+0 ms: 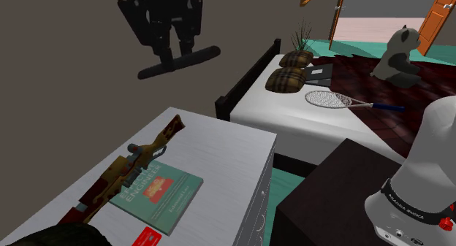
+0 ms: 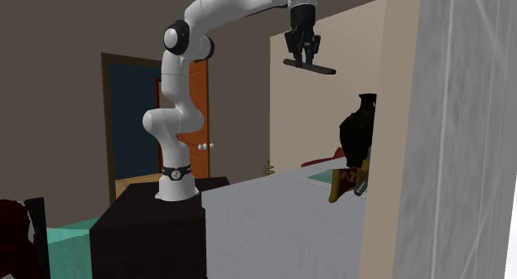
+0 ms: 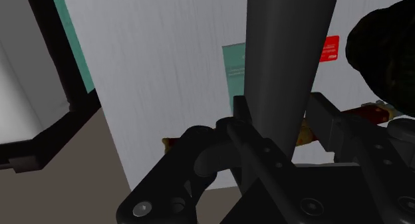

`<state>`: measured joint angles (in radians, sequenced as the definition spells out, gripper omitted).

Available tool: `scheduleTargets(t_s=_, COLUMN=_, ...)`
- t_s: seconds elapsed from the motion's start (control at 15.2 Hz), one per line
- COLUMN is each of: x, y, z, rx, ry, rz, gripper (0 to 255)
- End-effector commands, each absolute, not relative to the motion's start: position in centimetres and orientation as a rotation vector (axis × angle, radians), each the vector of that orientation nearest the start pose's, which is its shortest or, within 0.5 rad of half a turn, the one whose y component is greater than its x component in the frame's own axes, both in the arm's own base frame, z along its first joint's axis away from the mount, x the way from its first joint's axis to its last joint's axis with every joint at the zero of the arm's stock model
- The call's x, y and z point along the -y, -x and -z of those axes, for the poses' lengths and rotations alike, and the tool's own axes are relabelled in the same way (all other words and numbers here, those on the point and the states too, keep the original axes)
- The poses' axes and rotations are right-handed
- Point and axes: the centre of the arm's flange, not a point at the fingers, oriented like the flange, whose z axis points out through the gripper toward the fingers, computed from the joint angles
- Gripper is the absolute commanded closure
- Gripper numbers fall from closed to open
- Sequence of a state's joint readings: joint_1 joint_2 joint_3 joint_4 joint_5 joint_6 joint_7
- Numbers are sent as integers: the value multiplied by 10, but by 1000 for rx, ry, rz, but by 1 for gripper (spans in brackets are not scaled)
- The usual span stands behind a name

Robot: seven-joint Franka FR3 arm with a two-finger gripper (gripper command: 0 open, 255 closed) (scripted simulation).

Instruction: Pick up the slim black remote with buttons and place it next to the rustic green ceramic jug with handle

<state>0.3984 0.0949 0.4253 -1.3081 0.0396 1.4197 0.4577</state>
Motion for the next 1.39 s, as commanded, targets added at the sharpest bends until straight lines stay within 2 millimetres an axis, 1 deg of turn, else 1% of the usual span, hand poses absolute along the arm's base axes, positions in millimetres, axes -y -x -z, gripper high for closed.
scheduleTargets(t_s=0.0, x=-422, y=-365, z=-686, rx=562, ry=3011, rz=-39, gripper=255)
scheduleTargets(t_s=0.53, x=-478, y=-276, z=-686, rx=562, ry=3011, rz=-39, gripper=255)
scheduleTargets(t_s=0.59, x=-488, y=-260, z=-686, rx=562, ry=3011, rz=-39, gripper=255)
scheduleTargets(t_s=1.32, x=-488, y=-260, z=-628, rx=562, ry=3011, rz=-39, gripper=255)
